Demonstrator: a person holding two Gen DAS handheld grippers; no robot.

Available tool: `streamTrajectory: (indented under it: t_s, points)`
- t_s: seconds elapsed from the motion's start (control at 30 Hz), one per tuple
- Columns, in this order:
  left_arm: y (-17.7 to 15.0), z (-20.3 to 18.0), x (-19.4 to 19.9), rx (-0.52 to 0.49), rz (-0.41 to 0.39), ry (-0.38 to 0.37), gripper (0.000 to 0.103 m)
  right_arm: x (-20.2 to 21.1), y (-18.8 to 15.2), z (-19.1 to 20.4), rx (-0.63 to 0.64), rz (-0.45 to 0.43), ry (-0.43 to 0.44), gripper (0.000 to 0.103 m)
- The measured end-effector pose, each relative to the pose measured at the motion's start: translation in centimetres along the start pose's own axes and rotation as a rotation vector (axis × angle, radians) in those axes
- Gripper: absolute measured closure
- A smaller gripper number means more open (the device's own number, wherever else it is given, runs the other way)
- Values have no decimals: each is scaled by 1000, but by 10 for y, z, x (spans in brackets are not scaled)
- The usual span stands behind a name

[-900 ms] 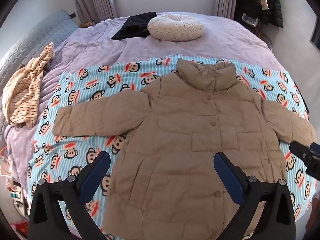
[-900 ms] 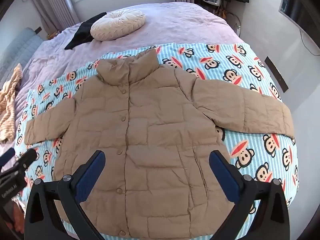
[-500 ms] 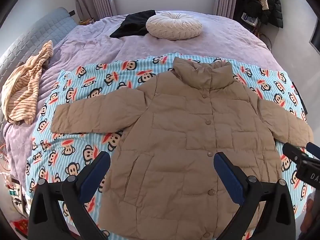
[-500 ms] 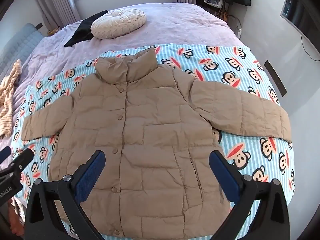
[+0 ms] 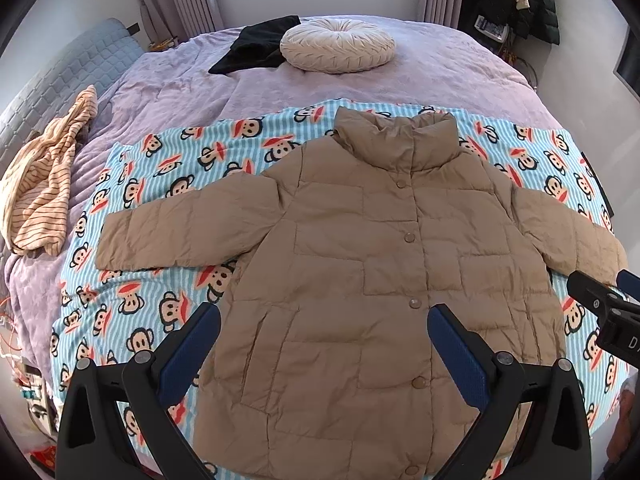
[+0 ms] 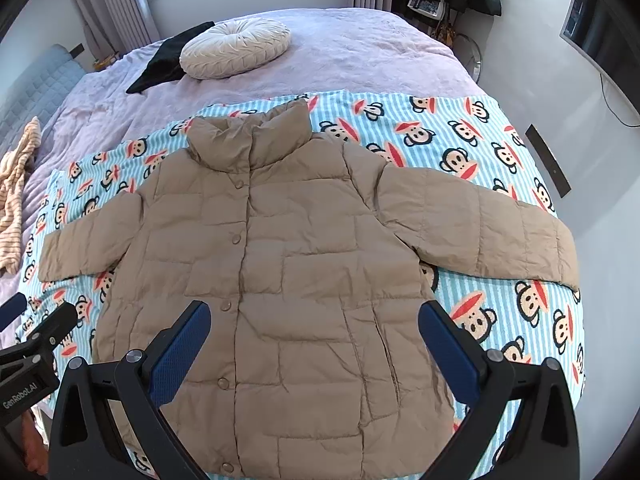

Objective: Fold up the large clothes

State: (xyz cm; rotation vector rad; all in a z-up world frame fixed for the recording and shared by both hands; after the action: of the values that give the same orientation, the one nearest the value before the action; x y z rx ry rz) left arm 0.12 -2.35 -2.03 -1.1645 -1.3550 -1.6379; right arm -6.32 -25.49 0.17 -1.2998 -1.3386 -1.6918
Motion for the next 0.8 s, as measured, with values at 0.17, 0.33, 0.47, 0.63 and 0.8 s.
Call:
streamTrajectory:
  t_s: [0.17,0.33,0.47,0.63,0.8]
  points:
    - [0,-1,0,-1,-5,2,0,-1,2,0,0,3,-2,0]
    - [1,-2,-1,-1,-6,3,0,-1,2,1,2,3,-3,0]
    - [1,-2,-1,-1,-3,4,0,-2,3,1,2,6,-1,0]
    - [5,1,-1,9,1,4,0,-2,3,2,1,4,-2,0]
    - [6,2,-1,8,2,4,0,-2,3,2,0,6,-3,0]
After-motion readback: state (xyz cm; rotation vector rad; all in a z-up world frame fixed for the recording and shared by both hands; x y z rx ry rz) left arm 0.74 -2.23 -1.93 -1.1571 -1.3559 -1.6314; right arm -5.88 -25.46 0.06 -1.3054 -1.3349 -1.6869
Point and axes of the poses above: each gripper's, at about its wrist camera, not at the fingertips, and x roughly against the way its jaws point, z to its left, y to its top, the point moved 2 cm from there along -x, roughly the way its jaws point, and after that the axes turned 6 degrees about z, right-handed, at the moved point
